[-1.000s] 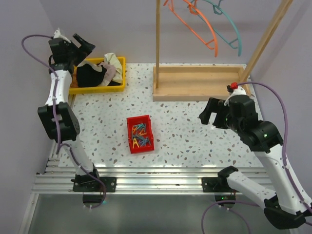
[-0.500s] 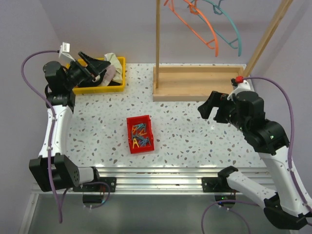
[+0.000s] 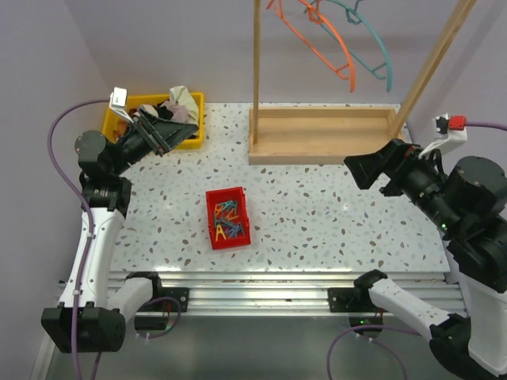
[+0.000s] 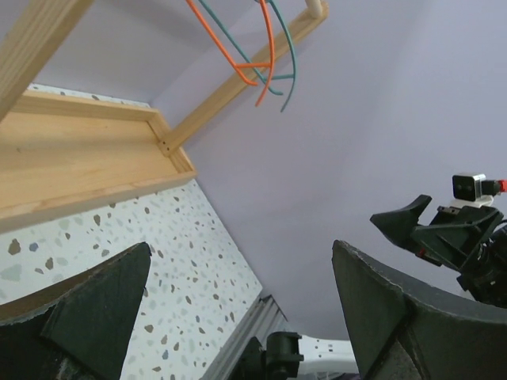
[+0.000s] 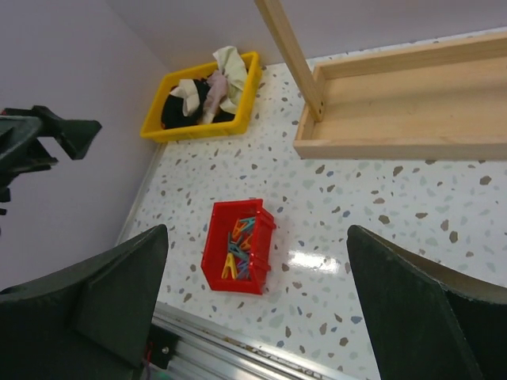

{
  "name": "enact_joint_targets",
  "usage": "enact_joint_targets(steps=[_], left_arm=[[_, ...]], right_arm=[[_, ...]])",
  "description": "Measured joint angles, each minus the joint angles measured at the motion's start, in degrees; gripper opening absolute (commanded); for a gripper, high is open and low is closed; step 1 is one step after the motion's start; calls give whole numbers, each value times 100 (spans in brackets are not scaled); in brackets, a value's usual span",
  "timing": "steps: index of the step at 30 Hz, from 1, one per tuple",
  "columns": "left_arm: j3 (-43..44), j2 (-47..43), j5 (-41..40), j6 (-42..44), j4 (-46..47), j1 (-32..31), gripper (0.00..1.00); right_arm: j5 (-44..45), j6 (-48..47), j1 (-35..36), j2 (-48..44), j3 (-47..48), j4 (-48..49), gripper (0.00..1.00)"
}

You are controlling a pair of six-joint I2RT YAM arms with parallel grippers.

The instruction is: Remove the underwear clipped to the hanger

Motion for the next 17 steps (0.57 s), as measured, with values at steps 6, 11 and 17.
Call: enact_joint_targets(steps=[6, 11, 17], left_arm=[[-282, -345, 177, -111, -22, -188, 100], [-280, -354, 284, -166, 52, -328, 100], [-238, -354, 424, -210, 258, -450, 100]], right_arm=[[-372, 76, 0, -140, 286, -39, 98], [-595, 85, 0, -463, 94, 20, 98], [-750, 85, 0, -804, -219, 164, 98]])
